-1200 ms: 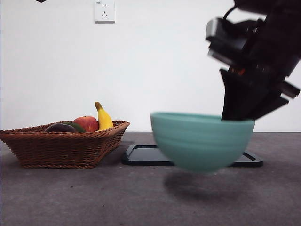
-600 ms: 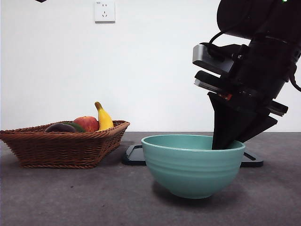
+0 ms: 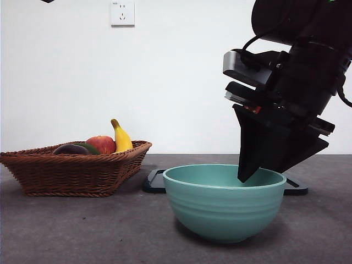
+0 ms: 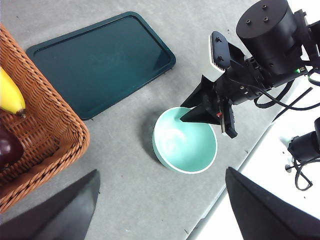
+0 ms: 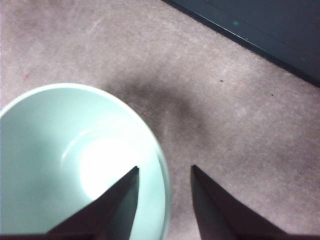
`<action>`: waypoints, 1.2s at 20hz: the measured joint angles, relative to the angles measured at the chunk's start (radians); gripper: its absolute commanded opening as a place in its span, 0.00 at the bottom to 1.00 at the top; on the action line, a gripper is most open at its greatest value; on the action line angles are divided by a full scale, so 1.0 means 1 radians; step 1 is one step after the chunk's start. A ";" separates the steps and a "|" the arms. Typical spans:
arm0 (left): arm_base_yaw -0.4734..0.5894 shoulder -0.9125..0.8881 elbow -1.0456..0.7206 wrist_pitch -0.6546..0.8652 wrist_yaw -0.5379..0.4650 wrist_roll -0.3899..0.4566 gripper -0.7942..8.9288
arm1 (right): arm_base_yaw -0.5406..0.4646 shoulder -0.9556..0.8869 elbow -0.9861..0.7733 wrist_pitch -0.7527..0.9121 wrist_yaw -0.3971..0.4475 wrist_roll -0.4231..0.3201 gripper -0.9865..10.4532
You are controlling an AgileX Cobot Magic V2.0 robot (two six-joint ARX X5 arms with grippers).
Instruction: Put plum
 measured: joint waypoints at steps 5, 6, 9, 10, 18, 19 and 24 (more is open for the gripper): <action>0.000 0.000 0.000 0.000 0.000 0.000 0.50 | -0.002 -0.019 0.000 -0.010 0.049 0.000 0.30; 0.000 0.000 0.000 0.000 0.000 0.000 0.50 | -0.004 -0.043 0.003 -0.021 0.051 0.000 0.30; 0.000 0.000 0.000 0.000 0.000 0.000 0.50 | -0.020 -0.153 0.054 -0.073 0.051 0.000 0.30; 0.000 0.000 0.000 0.000 0.000 0.000 0.50 | -0.023 -0.187 0.074 -0.087 0.051 0.000 0.30; 0.000 0.000 0.000 -0.001 0.000 0.000 0.50 | -0.027 -0.434 0.231 -0.281 -0.105 -0.011 0.30; 0.000 0.000 0.000 -0.001 0.000 0.000 0.50 | -0.027 -0.454 0.231 -0.311 -0.138 -0.012 0.30; 0.000 0.000 0.000 -0.004 0.000 0.000 0.50 | -0.025 -0.514 0.231 -0.502 -0.238 -0.040 0.30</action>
